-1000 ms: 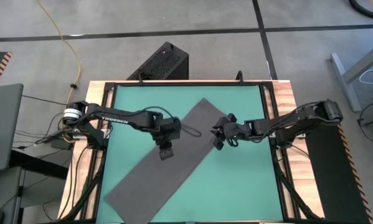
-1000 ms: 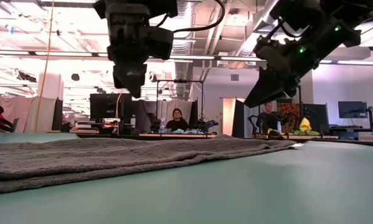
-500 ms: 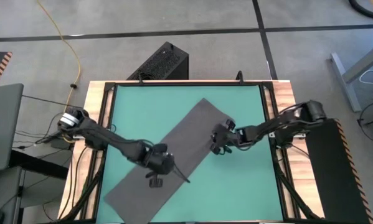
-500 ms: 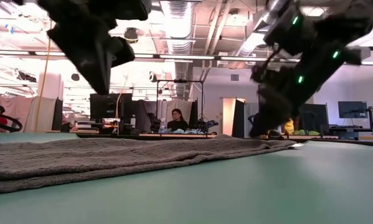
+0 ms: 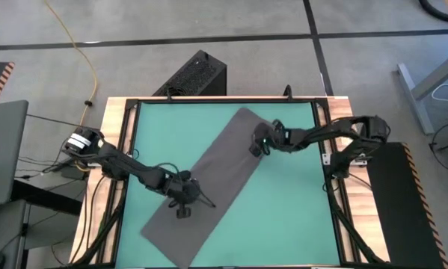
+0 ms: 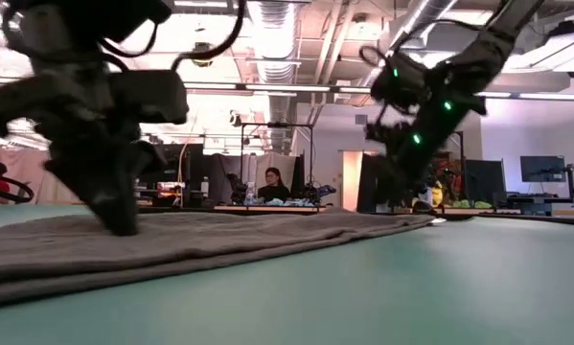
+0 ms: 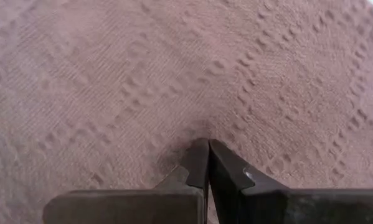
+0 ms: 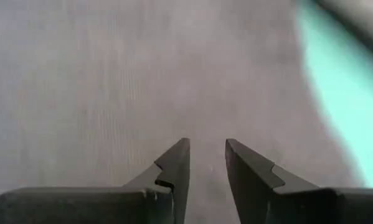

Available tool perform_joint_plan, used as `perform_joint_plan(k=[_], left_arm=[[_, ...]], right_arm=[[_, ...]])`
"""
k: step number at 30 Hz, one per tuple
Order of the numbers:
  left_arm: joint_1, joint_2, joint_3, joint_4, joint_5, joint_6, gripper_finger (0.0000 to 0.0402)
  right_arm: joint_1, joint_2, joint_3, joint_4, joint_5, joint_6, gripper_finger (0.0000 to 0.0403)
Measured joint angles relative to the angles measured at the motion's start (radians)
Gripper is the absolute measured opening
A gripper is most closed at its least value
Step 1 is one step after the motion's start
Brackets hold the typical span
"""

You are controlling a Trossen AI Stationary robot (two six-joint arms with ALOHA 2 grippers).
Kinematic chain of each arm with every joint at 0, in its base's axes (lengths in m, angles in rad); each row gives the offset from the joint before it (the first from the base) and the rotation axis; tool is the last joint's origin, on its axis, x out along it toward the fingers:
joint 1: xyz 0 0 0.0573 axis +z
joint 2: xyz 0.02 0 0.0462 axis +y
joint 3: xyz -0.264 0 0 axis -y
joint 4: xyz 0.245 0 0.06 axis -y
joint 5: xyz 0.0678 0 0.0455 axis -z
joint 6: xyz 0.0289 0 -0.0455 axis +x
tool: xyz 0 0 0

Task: Roll towel into tight, uniform cylinder
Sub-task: Fold the gray towel

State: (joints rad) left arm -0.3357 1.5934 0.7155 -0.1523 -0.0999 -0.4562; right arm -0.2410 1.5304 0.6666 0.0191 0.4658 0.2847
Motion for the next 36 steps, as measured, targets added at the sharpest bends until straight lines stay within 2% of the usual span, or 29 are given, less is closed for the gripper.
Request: perform_joint_plan(k=[5,10,12,16,19,22,27,34,36], left_arm=[[0.050,-0.076,-0.020,0.080,0.045,0.052,0.0000],[0.040,-0.182,-0.020,0.017,0.048,0.068,0.0000],[0.015,-0.216,-0.020,0.000,0.049,0.056,0.0000],[-0.050,-0.232,-0.020,-0.017,0.047,0.015,0.0000],[-0.102,-0.227,-0.036,0.003,0.013,-0.040,0.0000],[-0.152,-0.215,-0.069,0.035,-0.019,-0.090,0.0000],[-0.198,-0.189,-0.142,0.206,-0.040,-0.151,0.0000],[-0.221,-0.072,-0.178,0.429,-0.021,-0.212,0.0000],[-0.222,-0.013,-0.171,0.495,0.018,-0.219,0.0000]], right_arm=[[-0.001,-0.106,0.053,-0.081,-0.089,-0.028,0.0128],[0.132,-0.171,0.041,-0.065,-0.173,0.051,0.0128],[0.212,-0.164,0.026,-0.075,-0.155,0.092,0.0128],[0.336,-0.113,0.021,-0.067,-0.027,0.183,0.0128],[0.367,-0.046,0.020,-0.043,0.027,0.233,0.0128],[0.355,0.037,0.020,-0.023,0.027,0.262,0.0128],[0.288,0.168,0.028,0.005,0.035,0.275,0.0128],[0.137,0.231,0.069,0.104,0.031,0.179,0.0128],[0.089,0.232,0.094,0.130,0.025,0.120,0.0128]])
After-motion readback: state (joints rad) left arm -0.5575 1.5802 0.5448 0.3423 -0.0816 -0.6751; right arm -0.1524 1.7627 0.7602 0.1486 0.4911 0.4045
